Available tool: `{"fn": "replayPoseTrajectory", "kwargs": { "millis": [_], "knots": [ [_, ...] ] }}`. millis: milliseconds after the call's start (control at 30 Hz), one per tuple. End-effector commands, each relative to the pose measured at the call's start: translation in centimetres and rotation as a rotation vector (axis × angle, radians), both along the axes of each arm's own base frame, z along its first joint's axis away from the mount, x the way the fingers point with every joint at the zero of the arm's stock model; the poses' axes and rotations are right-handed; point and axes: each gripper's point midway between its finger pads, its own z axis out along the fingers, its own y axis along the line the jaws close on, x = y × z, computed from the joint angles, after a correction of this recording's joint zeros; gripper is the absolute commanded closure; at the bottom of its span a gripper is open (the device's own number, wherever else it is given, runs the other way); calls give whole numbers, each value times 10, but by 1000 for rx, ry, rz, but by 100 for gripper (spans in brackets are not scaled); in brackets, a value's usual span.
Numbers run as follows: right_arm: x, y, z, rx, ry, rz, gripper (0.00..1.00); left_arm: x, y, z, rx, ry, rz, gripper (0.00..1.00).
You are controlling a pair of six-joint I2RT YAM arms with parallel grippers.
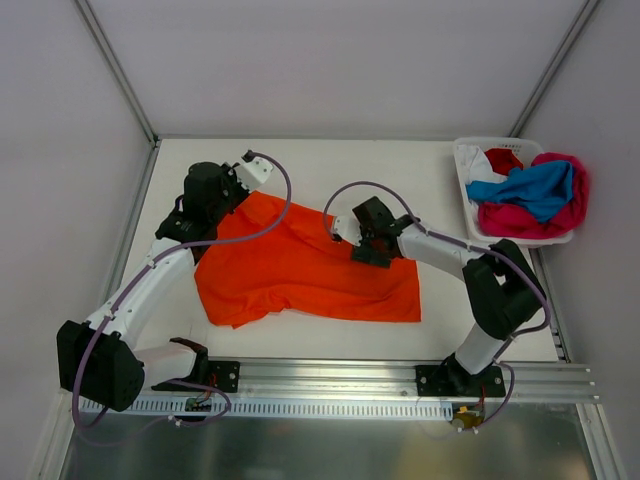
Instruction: Fold and stack the t-shirts
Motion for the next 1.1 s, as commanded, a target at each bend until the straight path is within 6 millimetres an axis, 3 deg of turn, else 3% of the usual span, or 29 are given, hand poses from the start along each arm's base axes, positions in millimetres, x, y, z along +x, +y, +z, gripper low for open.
{"fn": "replayPoseTrajectory", "kwargs": {
  "millis": [0,567,700,800,900,933,967,1067],
  "knots": [
    [10,9,12,16,0,28,24,0,2,5,0,-28,15,100],
    [8,6,-12,-45,97,47,29,-3,3,-6,0,-6,19,100],
    [6,5,-16,-54,125,51,35,-4,3,-12,1,8,17,100],
    [4,4,-18,-64,145,51,45,-5,3,-14,0,11,17,100],
    [3,2,-18,-75,156,49,75,-5,3,-16,-3,17,17,100],
    [3,1,-18,-78,153,42,92,-5,3,-14,-7,14,19,100],
    [6,-1,-15,-83,141,31,98,-6,2,-15,-7,16,16,100],
    [15,-5,-6,-69,103,-6,100,-8,3,-12,-13,11,18,100]
  ]
}}
